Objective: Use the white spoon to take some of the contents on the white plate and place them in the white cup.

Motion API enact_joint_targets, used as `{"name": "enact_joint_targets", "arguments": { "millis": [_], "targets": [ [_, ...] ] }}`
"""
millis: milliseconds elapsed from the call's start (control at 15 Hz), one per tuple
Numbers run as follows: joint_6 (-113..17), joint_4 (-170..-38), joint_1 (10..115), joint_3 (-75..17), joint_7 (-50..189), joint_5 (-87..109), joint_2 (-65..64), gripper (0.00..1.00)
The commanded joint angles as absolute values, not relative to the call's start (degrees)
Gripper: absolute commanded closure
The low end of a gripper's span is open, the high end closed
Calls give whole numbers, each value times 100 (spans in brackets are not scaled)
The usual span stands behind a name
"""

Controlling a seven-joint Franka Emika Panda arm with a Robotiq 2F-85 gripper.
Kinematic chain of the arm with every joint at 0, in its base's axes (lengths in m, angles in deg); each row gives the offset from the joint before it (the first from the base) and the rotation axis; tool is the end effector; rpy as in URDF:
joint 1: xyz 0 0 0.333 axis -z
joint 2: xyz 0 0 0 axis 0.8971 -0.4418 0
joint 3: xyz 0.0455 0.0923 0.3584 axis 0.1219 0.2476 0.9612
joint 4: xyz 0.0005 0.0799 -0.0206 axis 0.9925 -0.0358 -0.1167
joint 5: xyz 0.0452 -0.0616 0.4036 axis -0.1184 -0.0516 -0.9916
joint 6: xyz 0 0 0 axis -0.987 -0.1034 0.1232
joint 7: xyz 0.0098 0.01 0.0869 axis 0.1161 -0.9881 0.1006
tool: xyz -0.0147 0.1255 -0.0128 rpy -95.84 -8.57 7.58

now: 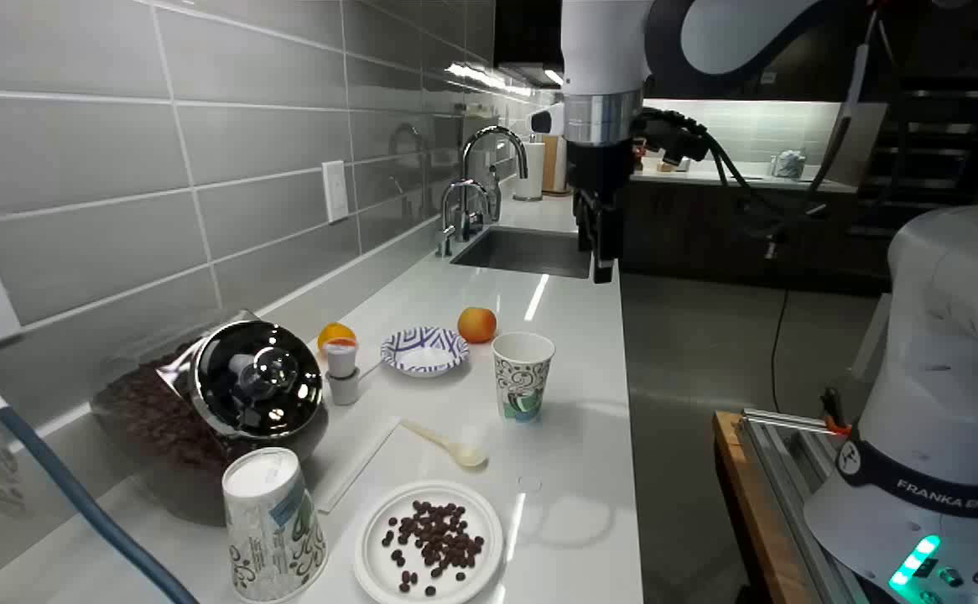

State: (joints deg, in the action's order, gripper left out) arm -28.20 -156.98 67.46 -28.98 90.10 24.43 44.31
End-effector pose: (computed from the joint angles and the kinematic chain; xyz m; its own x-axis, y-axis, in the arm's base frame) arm 0.3687 -0.0731 0.4599 0.9581 0.2615 -0.1169 0.2803 -0.9399 0.1951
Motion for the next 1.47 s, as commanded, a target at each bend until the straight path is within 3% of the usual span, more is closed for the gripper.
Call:
{"name": "enact_joint_targets", "arguments": {
  "millis": [0,667,933,1400],
  "targets": [
    [-2802,-15689,6698,-2938,8993,2461,4432,0],
    [-2803,-15689,6698,-2938,8992,2460,4432,0],
    [-2588,-15051,6423,-2755,7968,1182,3708,0],
    [-3628,-14305,6476,-2517,6105,430,2568,0]
  ]
}}
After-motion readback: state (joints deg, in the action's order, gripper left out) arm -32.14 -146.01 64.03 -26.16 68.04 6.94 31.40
